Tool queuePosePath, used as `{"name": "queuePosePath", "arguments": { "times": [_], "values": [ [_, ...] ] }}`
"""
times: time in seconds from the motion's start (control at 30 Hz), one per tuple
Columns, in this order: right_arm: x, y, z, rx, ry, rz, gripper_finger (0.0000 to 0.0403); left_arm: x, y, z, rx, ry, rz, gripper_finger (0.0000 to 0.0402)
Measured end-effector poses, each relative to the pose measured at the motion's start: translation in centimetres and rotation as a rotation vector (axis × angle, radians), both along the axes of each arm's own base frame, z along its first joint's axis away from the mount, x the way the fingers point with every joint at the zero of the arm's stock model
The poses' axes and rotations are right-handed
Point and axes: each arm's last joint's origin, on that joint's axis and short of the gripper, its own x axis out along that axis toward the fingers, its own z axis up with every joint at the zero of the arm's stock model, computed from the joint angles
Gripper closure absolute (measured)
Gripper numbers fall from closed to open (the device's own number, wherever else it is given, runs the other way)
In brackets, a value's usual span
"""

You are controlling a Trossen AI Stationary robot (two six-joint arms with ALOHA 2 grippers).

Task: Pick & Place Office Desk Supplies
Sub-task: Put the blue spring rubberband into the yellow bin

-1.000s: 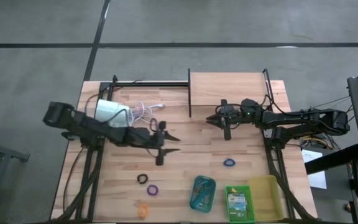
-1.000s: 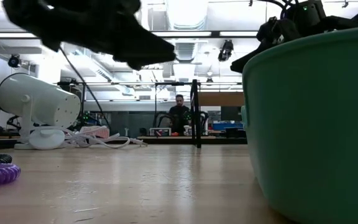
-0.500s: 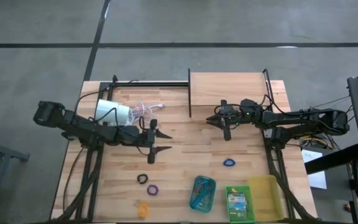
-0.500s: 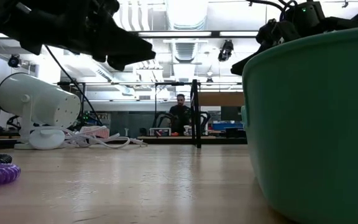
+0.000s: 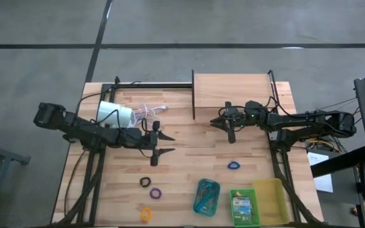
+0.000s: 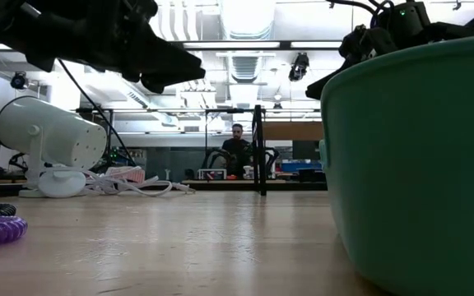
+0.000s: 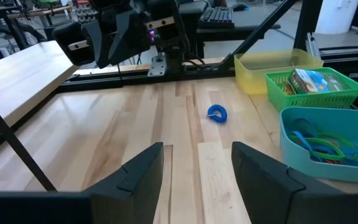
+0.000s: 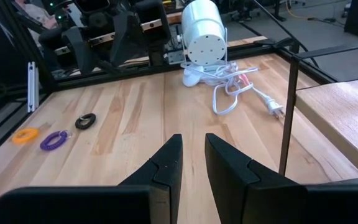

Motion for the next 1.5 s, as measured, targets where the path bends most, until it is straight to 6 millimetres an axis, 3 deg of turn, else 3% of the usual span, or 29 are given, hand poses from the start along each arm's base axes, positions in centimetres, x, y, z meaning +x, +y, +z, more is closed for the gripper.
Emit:
{"name": "queuePosePath", "arguments": {
  "times": [0.7, 0.93, 1.13, 1.3, 1.5],
  "values": [
    [0.0, 0.0, 0.0, 0.001, -0.001, 0.000, 0.0335, -0.3, 0.0, -0.8, 0.012, 0.080, 0.001, 0.0205],
    [0.0, 0.0, 0.0, 0.000, -0.003, -0.001, 0.0335, -0.4, 1.0, -1.5, 0.108, 0.121, 0.305, 0.0205],
    [0.0, 0.0, 0.0, 0.011, -0.002, 0.002, 0.0335, -0.6, 1.1, -2.1, 0.137, 0.185, 0.320, 0.0205],
    [0.1, 0.1, 0.1, 0.130, 0.006, 0.001, 0.0335, -0.9, 1.2, -2.6, 0.156, 0.245, 0.316, 0.0205],
    [0.9, 1.6, 0.4, 0.159, 0.202, 0.152, 0.0335, -1.2, 1.2, -3.2, 0.178, 0.312, 0.312, 0.0205]
  ]
}}
